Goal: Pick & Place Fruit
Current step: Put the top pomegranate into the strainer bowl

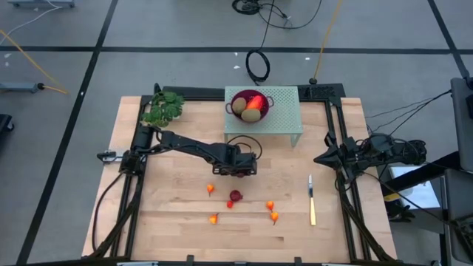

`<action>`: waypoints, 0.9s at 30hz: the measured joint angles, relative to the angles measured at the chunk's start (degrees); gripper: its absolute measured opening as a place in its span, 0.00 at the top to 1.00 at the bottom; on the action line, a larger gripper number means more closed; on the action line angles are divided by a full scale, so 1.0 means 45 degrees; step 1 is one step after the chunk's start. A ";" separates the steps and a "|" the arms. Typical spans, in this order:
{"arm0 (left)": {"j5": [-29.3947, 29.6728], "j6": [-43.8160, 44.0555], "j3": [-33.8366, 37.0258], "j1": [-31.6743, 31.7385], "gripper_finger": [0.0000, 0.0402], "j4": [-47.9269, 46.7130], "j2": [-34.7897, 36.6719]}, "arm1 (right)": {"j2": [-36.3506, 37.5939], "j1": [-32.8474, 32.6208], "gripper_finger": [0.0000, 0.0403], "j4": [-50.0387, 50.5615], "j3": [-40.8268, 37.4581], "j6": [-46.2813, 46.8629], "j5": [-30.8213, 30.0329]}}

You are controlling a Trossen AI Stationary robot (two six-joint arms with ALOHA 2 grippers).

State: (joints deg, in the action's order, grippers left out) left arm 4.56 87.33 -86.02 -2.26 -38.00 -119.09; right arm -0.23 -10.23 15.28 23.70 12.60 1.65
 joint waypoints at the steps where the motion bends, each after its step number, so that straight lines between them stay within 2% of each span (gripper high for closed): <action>1: 0.0000 0.0005 0.0000 0.0000 0.29 0.0004 0.0000 | 0.0000 -0.0002 0.99 0.0002 0.0000 -0.0002 0.0000; 7: -0.0009 0.0010 -0.0001 -0.0033 0.29 0.0051 -0.0071 | 0.0000 0.0002 0.99 0.0002 0.0000 -0.0004 0.0000; 15: -0.0839 0.0088 -0.0019 -0.0064 0.29 0.0189 -0.0471 | 0.0005 0.0003 0.99 0.0002 0.0000 0.0012 -0.0005; 21: -0.0434 0.0146 -0.0010 -0.0061 0.29 0.0141 -0.0389 | 0.0000 0.0002 0.99 0.0007 0.0000 0.0039 -0.0005; 27: -0.0675 0.0146 -0.0005 0.0000 0.29 0.0146 -0.0384 | 0.0000 0.0003 0.99 0.0007 0.0000 0.0044 -0.0005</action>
State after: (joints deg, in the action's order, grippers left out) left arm 1.52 87.99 -86.04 -2.26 -37.34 -120.81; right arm -0.23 -10.22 15.31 23.70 12.80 1.63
